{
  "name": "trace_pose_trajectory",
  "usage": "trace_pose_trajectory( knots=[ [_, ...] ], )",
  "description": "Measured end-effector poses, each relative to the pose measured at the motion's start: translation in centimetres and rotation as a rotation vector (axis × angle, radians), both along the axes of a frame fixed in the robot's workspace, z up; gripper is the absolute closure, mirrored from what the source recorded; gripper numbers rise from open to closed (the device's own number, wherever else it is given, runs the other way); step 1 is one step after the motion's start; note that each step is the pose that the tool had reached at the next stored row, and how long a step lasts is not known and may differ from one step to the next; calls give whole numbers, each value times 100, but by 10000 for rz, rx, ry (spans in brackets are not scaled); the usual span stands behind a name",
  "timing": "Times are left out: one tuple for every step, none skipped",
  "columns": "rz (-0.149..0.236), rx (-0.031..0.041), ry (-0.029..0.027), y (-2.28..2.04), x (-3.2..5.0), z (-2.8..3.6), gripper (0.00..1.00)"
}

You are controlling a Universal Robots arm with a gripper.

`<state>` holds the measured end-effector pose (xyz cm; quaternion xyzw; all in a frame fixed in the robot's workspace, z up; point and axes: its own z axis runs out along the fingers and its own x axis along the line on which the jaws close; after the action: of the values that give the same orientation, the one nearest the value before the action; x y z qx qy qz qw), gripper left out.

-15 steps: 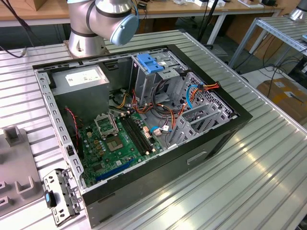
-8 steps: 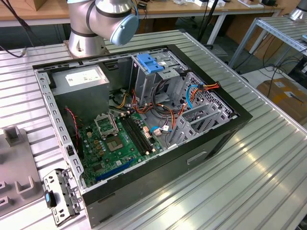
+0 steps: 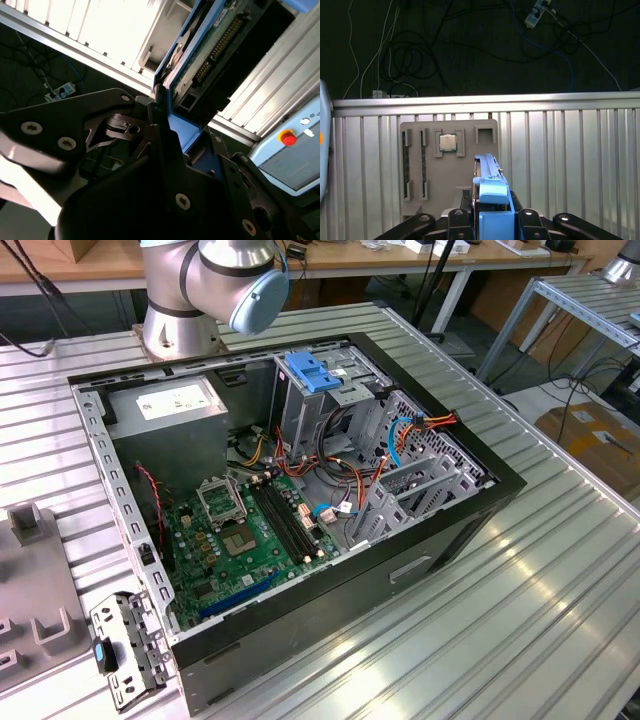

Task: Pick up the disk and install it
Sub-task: 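Pick up the disk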

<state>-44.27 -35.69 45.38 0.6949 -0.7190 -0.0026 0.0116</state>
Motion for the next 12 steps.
trace_pose_trajectory(
  knots=[
    [-1, 0, 0, 0, 0, 25, 63],
    [0, 0, -1, 0, 0, 48, 63],
    [0, 0, -1, 0, 0, 67, 63],
    [0, 0, -1, 0, 0, 83, 63],
    [0, 0, 0, 0, 0, 99, 63],
    [0, 0, 0, 0, 0, 113, 63],
    [0, 0, 0, 0, 1, 127, 63],
    [0, 0, 3, 0, 2, 141, 63],
    [0, 0, 4, 0, 3, 154, 63],
    [0, 0, 5, 0, 3, 168, 63],
    [0, 0, 6, 0, 4, 183, 63],
    [0, 0, 6, 0, 4, 200, 63]
  ],
)
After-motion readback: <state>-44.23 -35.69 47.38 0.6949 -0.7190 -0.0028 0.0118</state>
